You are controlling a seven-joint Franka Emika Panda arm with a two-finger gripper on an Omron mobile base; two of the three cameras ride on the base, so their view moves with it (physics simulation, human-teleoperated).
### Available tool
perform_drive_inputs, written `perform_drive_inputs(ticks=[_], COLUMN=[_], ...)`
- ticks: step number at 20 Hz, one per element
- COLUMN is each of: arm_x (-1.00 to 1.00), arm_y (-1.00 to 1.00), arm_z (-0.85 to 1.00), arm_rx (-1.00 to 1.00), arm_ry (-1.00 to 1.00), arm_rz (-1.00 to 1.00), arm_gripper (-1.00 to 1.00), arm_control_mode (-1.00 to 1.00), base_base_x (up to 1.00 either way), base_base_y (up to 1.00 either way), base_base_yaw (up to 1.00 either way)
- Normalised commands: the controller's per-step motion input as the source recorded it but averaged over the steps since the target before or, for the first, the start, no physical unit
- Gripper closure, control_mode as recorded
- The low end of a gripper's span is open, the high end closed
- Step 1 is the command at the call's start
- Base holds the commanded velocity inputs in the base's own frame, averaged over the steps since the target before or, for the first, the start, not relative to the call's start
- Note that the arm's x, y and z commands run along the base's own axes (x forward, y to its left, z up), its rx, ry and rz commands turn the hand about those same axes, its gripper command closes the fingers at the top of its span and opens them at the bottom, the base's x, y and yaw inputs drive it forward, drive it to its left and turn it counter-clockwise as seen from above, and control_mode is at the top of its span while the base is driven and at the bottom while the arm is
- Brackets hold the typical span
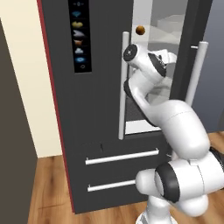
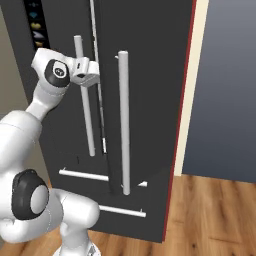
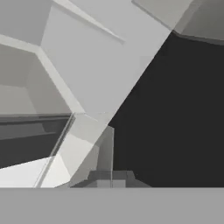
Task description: Open the fridge, remove the mango, lemon wedge, and chicken drumstick, and place them on any counter.
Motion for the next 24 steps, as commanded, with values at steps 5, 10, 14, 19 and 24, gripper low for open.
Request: perform_drive_inputs(ticks=[5,10,14,19,24], arm_x=[-0.64,-0.85,-0.96,-0.25,0.70], arm_y=[-1.00,-1.00,-1.00,-1.00,-1.00], arm_z=[0.07,0.05,0.00,0.05,-0.02], arm_rx=[-0.06,-0.01,0.02,0.08,0.09], arm_ry=[-0.07,-0.07,-0.04,0.03,0.00], arm_rz=[-0.07,-0.08,-0.06,-0.05,-0.01], arm_gripper=[1.00,1.00,1.00,1.00,1.00], arm_control_mode=[-1.00,-1.00,-1.00,-1.00,-1.00], base_base_x=[0.00,0.00,0.00,0.00,0.00], base_base_y=[0.00,0.00,0.00,0.00,0.00], base_base_yaw=[0.00,0.00,0.00,0.00,0.00])
